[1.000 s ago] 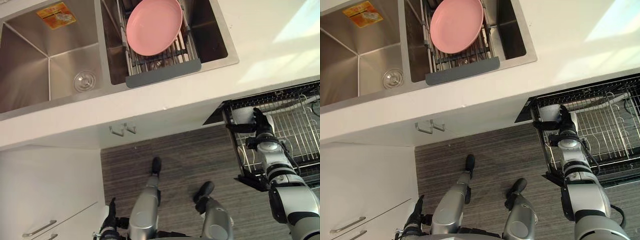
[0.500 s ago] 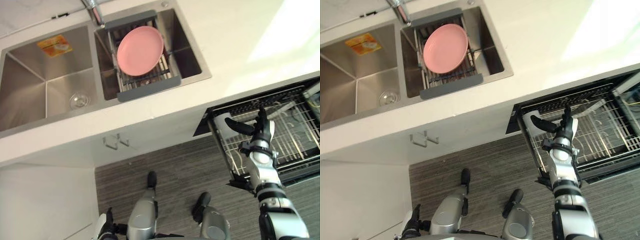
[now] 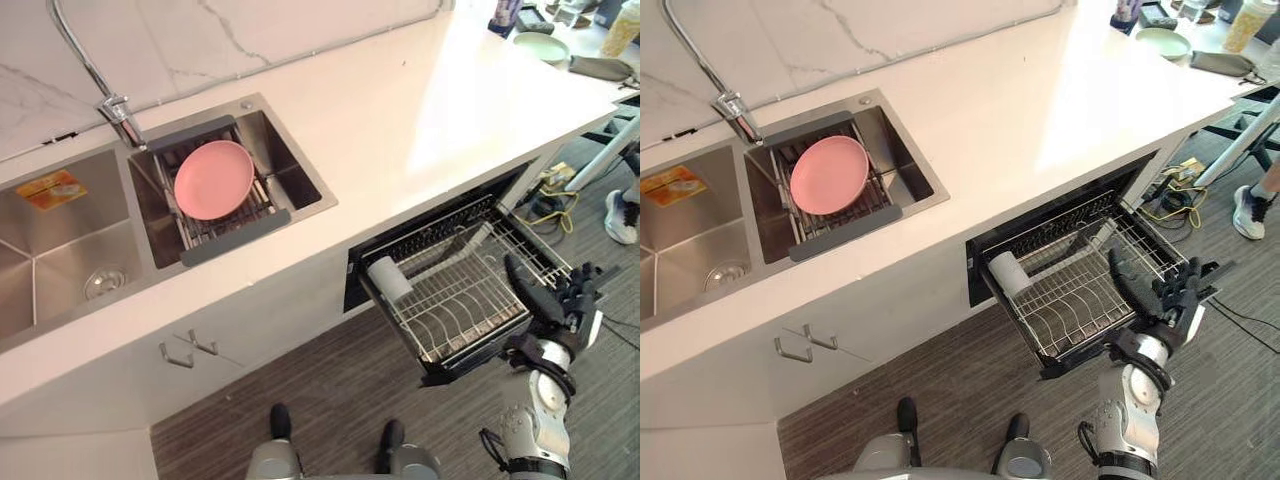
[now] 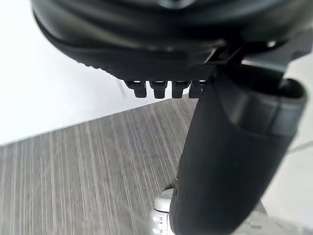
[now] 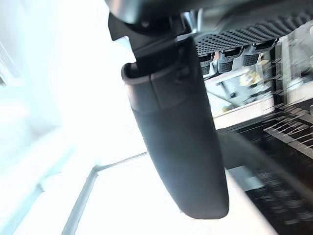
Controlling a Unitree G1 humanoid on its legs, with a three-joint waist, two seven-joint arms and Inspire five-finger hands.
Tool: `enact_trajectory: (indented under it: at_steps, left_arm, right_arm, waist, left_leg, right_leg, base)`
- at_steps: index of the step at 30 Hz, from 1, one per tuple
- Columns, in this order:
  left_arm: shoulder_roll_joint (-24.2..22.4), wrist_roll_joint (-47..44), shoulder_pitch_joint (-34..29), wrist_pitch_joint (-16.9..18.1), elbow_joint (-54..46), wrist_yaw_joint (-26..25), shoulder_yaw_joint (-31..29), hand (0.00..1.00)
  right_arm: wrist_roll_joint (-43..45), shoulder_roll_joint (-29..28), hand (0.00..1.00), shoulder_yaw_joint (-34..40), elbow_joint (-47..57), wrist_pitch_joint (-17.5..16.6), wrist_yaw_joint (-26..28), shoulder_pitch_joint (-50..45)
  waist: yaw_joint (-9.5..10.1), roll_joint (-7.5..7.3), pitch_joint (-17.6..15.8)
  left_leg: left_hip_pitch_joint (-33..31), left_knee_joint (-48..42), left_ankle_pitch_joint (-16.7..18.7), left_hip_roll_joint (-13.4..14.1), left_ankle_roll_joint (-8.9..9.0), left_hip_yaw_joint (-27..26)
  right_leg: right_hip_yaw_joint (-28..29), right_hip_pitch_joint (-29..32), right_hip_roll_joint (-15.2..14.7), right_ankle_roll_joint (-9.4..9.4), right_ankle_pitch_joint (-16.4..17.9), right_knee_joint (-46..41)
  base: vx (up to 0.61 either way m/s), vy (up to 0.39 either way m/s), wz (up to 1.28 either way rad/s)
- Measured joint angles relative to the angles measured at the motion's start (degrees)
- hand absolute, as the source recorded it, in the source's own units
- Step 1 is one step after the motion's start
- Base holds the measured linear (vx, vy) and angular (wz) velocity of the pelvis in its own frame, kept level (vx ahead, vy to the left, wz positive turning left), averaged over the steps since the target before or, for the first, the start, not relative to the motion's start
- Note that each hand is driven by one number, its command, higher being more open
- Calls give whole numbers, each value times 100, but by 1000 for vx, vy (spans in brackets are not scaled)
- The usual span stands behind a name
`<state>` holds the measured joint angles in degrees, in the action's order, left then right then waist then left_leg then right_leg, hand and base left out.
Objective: Walk over to the sink, pick up the cup, carry it to the dishwasher, place the cup inside the dishwasher, then close the dishwasher door
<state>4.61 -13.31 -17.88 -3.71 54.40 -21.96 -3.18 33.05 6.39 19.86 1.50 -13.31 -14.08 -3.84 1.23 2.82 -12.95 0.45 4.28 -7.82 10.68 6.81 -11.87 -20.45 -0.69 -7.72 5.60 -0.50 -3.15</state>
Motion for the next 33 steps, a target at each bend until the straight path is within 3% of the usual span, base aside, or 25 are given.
enact_trajectory:
  at_steps: [4, 6, 7, 9, 13, 17, 21, 23, 24, 25, 26, 27, 28, 29, 30, 31, 32, 33]
  left_arm:
    - [-85, -459, -54, -1, 45, 6, -279, 100]
    - [-115, -468, 35, -21, 45, 32, -512, 100]
    - [-110, -465, 114, -77, 45, 61, -645, 100]
    - [-105, -468, 203, -168, 44, 100, -778, 100]
    - [-85, -465, 299, -184, 199, 343, -805, 100]
    - [17, -461, 298, -232, 418, 1000, -753, 100]
    - [143, -489, 226, -193, 481, 1477, -439, 100]
    - [364, -783, 225, -255, 490, 1658, -32, 100]
    - [376, -872, 226, -297, 511, 1714, 41, 100]
    - [422, -1000, 251, -358, 621, 1776, 115, 100]
    - [491, -1031, 257, -433, 623, 1846, 131, 100]
    - [545, -1021, 286, -480, 631, 1867, 131, 100]
    - [658, -1020, 359, -610, 656, 1888, 127, 100]
    - [729, -1013, 409, -678, 667, 1954, 129, 100]
    - [829, -993, 491, -829, 706, 2030, 128, 100]
    - [861, -975, 502, -885, 719, 2050, 127, 100]
    - [915, -968, 524, -975, 715, 2083, 127, 100]
    - [1046, -968, 542, -1087, 689, 2133, 125, 100]
  right_arm:
    - [399, 15, 100, -45, 746, -100, 676, 145]
    - [385, 45, 100, -46, 992, -197, 839, 243]
    - [385, 101, 100, -59, 1164, -211, 971, 323]
    - [405, 380, 100, -92, 1255, -113, 1248, 461]
    - [633, 695, 100, -702, 1252, 262, 1711, 765]
    - [860, 687, 100, -948, 760, 620, 1851, 787]
    - [862, 598, 100, -931, -426, 638, 1574, 742]
    - [1033, 416, 100, -799, -721, 630, 1487, 527]
    - [1036, 382, 100, -749, -763, 627, 1477, 463]
    - [1049, 332, 100, -670, -830, 564, 1467, 349]
    - [1050, 294, 100, -618, -836, 478, 1431, 268]
    - [1045, 283, 100, -585, -844, 448, 1425, 244]
    - [1025, 259, 100, -579, -838, 401, 1436, 208]
    - [1025, 257, 100, -580, -823, 378, 1461, 206]
    - [1018, 265, 100, -576, -786, 352, 1530, 207]
    - [1010, 264, 100, -577, -769, 354, 1545, 207]
    - [991, 263, 100, -577, -737, 355, 1562, 206]
    - [957, 263, 100, -580, -688, 356, 1640, 214]
  waist:
    - [-8, -5, 156]
    - [-31, -14, 167]
    - [-83, 1, 181]
    - [-118, 12, 280]
    - [-73, -87, 508]
    - [-41, -131, 545]
    - [2, -259, 585]
    - [17, -406, 593]
    - [16, -436, 580]
    - [-27, -440, 577]
    - [-95, -448, 562]
    - [-108, -457, 557]
    - [-158, -432, 539]
    - [-162, -435, 522]
    - [-168, -526, 539]
    - [-174, -561, 557]
    - [-194, -628, 566]
    - [-194, -876, 584]
  left_leg:
    - [-4, -244, 175, 71, -13, -44]
    - [-182, -672, 377, 150, -139, -368]
    - [-294, -1057, 513, 328, -257, -847]
    - [-395, -1296, 545, 409, -284, -1257]
    - [-144, -567, 231, 83, -295, -1159]
    - [156, 103, -95, -239, -325, -949]
    - [178, 101, -16, -588, -435, -859]
    - [242, 86, 152, -974, -619, -793]
    - [284, 75, 199, -1059, -637, -757]
    - [336, 36, 281, -1094, -706, -599]
    - [380, -100, 379, -1035, -771, -381]
    - [398, -136, 406, -983, -795, -286]
    - [399, -211, 489, -819, -781, -78]
    - [399, -251, 530, -748, -784, 41]
    - [417, -279, 600, -739, -785, 192]
    - [433, -299, 620, -763, -762, 243]
    - [454, -361, 658, -829, -730, 313]
    - [508, -479, 700, -1053, -682, 420]
  right_leg:
    - [-16, -176, 55, -11, -9, 113]
    - [-204, -321, 12, -66, -52, 157]
    - [-380, -428, -39, -63, -52, 167]
    - [-581, -528, -104, -28, -30, 166]
    - [-778, -649, -265, 75, -48, 258]
    - [-1113, -845, -427, 214, 1, 252]
    - [-1166, -666, -917, 391, 393, -459]
    - [-1253, -621, -1463, 509, 665, -986]
    - [-1253, -619, -1569, 389, 725, -1238]
    - [-834, -359, -1758, -54, 640, -2046]
    - [-130, 2, -1734, -530, 357, -2786]
    - [150, 163, -1626, -489, 447, -3010]
    - [491, 295, -1223, -287, 885, -2938]
    - [676, 400, -955, -275, 1032, -2752]
    - [954, 596, -689, -193, 1082, -2522]
    - [1055, 645, -618, -188, 1073, -2418]
    - [1125, 660, -566, -118, 945, -2197]
    - [1146, 617, -608, 36, 157, -1684]
  base:
    - [6, -17, 0]
    - [14, 10, 37]
    - [19, 44, 67]
    - [33, 55, 62]
    - [32, 51, 32]
    - [27, 41, 39]
    - [66, 90, 23]
    - [126, 143, 28]
    - [179, 156, 43]
    - [156, 136, 62]
    - [165, 117, 67]
    - [165, 47, 78]
    - [160, 5, 65]
    - [192, -20, 84]
    - [130, -20, 63]
    - [120, -27, 65]
    - [140, -73, 59]
    - [150, -104, 53]
